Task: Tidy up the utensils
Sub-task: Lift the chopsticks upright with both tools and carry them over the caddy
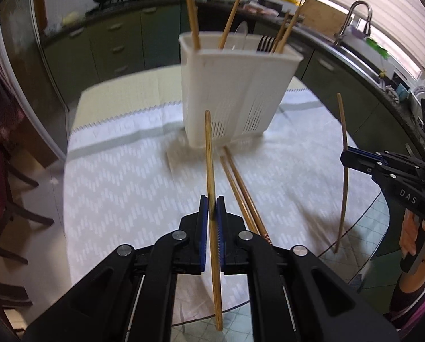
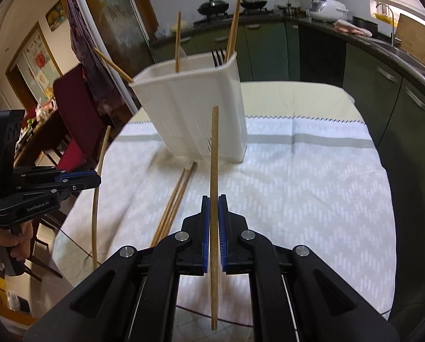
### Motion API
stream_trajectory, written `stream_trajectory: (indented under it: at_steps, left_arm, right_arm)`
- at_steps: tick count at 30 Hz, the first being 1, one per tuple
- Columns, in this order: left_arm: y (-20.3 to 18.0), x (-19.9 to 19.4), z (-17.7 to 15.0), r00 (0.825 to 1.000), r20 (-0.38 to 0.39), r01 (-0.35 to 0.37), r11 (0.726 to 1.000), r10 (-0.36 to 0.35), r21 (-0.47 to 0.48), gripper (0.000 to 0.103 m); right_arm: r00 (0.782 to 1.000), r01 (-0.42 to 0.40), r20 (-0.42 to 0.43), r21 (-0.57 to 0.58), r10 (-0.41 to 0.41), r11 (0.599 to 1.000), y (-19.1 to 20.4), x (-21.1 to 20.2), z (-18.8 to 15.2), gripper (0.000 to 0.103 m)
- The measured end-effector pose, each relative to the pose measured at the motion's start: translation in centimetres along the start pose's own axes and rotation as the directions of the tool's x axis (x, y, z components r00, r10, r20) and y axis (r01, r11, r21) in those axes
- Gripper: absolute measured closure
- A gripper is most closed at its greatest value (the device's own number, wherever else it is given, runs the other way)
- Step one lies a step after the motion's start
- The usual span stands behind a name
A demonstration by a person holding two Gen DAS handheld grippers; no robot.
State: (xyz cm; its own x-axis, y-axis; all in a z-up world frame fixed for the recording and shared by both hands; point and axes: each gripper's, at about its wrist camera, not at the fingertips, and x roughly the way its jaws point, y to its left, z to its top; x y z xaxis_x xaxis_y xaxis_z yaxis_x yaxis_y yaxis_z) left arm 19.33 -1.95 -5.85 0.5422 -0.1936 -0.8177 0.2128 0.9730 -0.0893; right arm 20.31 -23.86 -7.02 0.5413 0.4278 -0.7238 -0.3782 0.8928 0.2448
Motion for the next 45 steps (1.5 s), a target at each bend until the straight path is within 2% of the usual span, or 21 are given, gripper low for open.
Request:
stream_trajectory:
  at_steps: [8,20,27,45]
  left_arm:
    - [-1.3,-2.9,-0.1,0.996,0.088,-0.019,0.998,0.014,0.058,0.097]
    - [-1.5,-3.9,-0.1,0.994,0.107,-0.01,0.998,0.003,0.067,0.097]
    - [-1.6,-5.3,0.1,0.989,0.149,-0.012,0.997,0.001,0.074,0.097]
    - [-2.0,-6.6,0.4,0.983,0.184,-0.005,0.997,-0.01,0.078,0.097]
  right_arm:
    - [1.0,-0.005,0.03,-0.018,0.006,1.0,0.9,-1.4,-0.5,0.096]
    - [0.998,-0.021,0.057,-0.038,0.023,0.999,1.6,-2.8,-0.7,0.096]
    - [0.996,-0.027,0.081,-0.05,0.031,0.998,2.1,-3.9,-0.3,0.096]
    - [0.995,-0.032,0.092,-0.07,0.038,0.997,2.3,-4.7,-0.2,0.096]
